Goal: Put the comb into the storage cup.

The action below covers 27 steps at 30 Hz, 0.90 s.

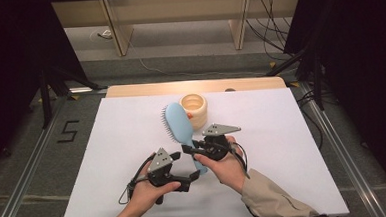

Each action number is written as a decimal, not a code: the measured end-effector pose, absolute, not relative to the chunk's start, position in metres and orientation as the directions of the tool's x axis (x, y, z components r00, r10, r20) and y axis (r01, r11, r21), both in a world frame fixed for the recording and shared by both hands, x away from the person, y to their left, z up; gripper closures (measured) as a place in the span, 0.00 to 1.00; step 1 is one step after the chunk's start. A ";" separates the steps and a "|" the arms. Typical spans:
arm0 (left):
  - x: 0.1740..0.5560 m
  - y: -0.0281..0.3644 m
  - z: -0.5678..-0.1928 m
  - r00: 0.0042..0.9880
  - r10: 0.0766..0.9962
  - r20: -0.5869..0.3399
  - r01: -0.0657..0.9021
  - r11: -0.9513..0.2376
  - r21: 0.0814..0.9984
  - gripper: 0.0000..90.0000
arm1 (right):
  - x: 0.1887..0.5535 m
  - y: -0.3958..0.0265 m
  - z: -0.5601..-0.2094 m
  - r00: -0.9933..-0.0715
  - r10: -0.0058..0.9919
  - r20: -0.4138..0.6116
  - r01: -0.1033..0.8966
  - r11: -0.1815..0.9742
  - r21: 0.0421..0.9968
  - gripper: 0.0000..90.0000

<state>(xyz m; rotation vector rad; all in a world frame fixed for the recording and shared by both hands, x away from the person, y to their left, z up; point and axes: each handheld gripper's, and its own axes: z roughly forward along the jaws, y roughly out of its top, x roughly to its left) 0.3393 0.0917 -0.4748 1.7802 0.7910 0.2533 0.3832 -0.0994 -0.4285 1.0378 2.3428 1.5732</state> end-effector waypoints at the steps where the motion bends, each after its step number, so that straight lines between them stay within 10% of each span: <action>1: 0.340 0.090 -0.475 0.752 0.623 -0.214 0.387 -0.156 0.909 0.07 | 0.383 -0.099 -0.429 -0.753 0.606 0.256 0.466 0.217 0.858 0.78; 27: 0.347 0.078 -0.479 0.762 0.596 -0.253 0.405 -0.135 0.904 0.26 | 0.385 -0.099 -0.432 -0.749 0.613 0.253 0.468 0.218 0.856 0.78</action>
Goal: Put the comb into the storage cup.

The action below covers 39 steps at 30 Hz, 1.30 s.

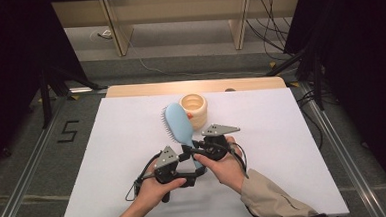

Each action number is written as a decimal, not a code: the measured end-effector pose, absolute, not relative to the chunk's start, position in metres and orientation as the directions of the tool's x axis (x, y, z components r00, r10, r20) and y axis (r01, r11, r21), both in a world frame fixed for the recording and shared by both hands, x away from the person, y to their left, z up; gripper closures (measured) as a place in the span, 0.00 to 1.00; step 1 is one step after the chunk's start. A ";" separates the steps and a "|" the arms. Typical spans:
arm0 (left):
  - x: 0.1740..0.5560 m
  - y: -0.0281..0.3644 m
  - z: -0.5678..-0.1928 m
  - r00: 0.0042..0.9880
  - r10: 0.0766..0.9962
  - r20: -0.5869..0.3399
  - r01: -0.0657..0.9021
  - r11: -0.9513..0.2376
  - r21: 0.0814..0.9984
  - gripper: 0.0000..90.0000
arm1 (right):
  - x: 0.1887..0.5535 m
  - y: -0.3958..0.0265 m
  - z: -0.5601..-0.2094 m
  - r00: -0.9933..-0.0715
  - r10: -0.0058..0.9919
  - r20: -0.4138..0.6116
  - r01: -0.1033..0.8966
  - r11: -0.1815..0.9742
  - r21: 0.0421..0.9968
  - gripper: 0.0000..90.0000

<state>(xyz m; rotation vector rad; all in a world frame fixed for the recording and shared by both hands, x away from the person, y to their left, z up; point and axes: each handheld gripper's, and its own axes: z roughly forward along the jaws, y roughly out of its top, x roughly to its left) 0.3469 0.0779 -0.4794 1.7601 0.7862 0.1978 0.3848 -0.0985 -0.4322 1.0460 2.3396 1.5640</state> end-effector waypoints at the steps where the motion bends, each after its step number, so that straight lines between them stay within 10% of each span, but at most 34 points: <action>1: 0.347 0.078 -0.479 0.764 0.594 -0.253 0.405 -0.135 0.904 0.27 | 0.385 -0.099 -0.432 -0.749 0.613 0.252 0.467 0.218 0.857 0.78; 39: 0.349 0.077 -0.481 0.733 0.593 -0.334 0.432 -0.026 0.902 0.63 | 0.383 -0.097 -0.433 -0.753 0.617 0.229 0.441 0.214 0.871 0.78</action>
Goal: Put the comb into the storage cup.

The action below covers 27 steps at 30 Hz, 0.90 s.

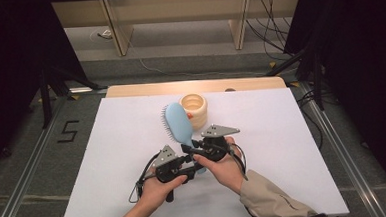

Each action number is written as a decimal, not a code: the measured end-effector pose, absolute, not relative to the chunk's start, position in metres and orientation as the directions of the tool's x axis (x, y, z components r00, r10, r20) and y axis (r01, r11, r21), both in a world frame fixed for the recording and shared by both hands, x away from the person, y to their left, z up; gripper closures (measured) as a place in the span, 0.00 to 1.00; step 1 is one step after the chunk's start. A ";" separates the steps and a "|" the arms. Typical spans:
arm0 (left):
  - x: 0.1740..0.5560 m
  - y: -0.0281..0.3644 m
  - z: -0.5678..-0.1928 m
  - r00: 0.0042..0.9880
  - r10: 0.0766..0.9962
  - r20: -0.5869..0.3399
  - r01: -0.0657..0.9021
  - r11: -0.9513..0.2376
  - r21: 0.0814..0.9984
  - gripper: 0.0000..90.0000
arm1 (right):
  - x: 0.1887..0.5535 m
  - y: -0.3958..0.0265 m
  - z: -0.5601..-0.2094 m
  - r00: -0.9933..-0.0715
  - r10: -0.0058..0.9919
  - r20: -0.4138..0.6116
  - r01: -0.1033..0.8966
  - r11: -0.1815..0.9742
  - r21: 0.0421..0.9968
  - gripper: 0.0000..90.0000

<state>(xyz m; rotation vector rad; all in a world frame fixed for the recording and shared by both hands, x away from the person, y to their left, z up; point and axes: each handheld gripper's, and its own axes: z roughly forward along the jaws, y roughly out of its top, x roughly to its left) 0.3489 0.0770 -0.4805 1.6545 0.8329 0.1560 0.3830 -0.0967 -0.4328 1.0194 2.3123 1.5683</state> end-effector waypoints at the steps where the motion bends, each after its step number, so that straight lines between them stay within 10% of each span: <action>1: 0.349 0.078 -0.481 0.728 0.594 -0.343 0.438 -0.018 0.899 0.66 | 0.383 -0.097 -0.433 -0.754 0.617 0.224 0.434 0.213 0.875 0.78; 27: 0.354 0.087 -0.482 0.674 0.548 -0.495 0.537 0.097 0.838 0.74 | 0.383 -0.094 -0.430 -0.789 0.593 0.160 0.377 0.263 0.888 0.73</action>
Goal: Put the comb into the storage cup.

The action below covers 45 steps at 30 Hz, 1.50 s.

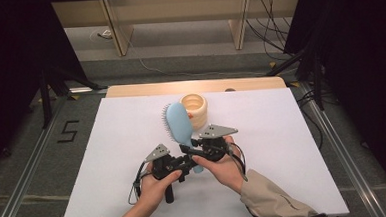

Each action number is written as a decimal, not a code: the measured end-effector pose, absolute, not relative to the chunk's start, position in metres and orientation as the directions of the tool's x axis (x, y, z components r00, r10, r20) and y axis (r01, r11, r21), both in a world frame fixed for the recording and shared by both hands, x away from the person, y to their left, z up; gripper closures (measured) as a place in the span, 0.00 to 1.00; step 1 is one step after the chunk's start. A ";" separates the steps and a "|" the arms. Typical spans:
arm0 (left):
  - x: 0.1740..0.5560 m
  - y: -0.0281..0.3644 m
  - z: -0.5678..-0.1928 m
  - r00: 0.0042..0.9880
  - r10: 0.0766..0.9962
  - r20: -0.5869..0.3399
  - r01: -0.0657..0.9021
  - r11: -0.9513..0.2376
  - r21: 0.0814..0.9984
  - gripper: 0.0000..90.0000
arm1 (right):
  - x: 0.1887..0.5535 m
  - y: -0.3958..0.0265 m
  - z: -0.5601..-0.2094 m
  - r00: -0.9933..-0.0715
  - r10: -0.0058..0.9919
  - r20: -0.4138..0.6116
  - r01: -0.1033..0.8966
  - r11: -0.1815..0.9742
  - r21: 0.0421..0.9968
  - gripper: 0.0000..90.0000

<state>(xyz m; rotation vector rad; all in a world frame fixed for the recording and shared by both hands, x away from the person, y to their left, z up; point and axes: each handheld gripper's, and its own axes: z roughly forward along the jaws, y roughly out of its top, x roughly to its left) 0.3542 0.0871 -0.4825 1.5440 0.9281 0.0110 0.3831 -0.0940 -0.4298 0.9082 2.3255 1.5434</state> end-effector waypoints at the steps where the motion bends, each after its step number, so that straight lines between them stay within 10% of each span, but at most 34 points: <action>1: 0.354 0.087 -0.482 0.675 0.546 -0.497 0.537 0.099 0.838 0.74 | 0.383 -0.094 -0.430 -0.790 0.592 0.160 0.376 0.263 0.889 0.72; 12: 0.355 0.088 -0.483 0.671 0.539 -0.509 0.544 0.109 0.832 0.74 | 0.386 -0.095 -0.428 -0.786 0.595 0.166 0.381 0.254 0.889 0.61; 25: 0.357 0.091 -0.484 0.664 0.541 -0.517 0.551 0.112 0.827 0.74 | 0.390 -0.096 -0.420 -0.817 0.546 0.183 0.391 0.292 0.873 0.17; 45: 0.357 0.092 -0.484 0.665 0.536 -0.521 0.555 0.111 0.824 0.74 | 0.391 -0.102 -0.407 -0.814 0.563 0.141 0.356 0.292 0.887 0.00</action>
